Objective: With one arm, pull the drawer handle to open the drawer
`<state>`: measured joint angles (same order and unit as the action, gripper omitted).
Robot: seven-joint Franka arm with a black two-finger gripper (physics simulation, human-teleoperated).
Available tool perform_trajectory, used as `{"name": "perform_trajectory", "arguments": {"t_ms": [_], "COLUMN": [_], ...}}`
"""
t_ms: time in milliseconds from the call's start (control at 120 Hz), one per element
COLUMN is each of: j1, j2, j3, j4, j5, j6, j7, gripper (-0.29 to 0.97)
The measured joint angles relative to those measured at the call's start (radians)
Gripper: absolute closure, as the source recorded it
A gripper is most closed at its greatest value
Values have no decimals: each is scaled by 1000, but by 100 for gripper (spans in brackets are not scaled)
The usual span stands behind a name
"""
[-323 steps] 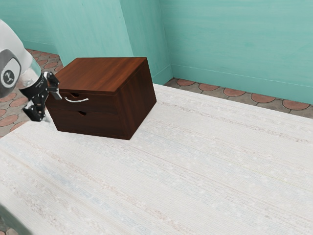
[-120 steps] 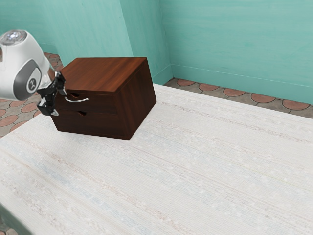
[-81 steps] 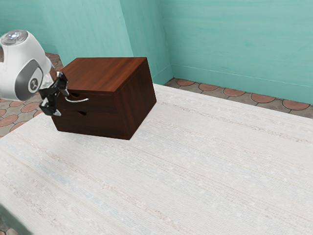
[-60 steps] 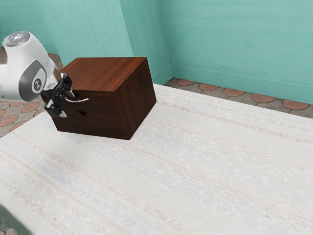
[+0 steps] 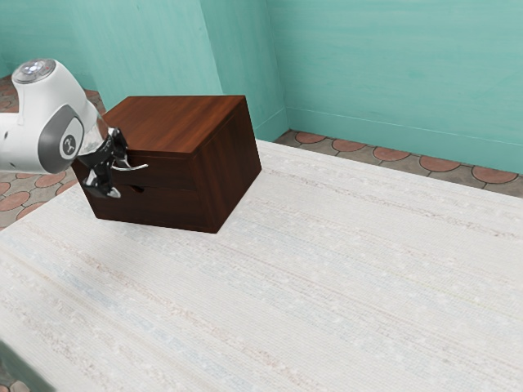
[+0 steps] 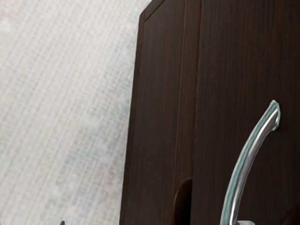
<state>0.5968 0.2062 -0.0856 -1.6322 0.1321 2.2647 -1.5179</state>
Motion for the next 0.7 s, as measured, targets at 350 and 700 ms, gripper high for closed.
{"name": "perform_trajectory", "arguments": {"t_ms": [350, 700], "j1": [-1, 3], "j2": [-6, -39], "j3": [2, 1], "j4": [-4, -40], "j5": [2, 2], "j6": [-9, -20], "j7": [3, 4], "gripper": [48, 52]}}
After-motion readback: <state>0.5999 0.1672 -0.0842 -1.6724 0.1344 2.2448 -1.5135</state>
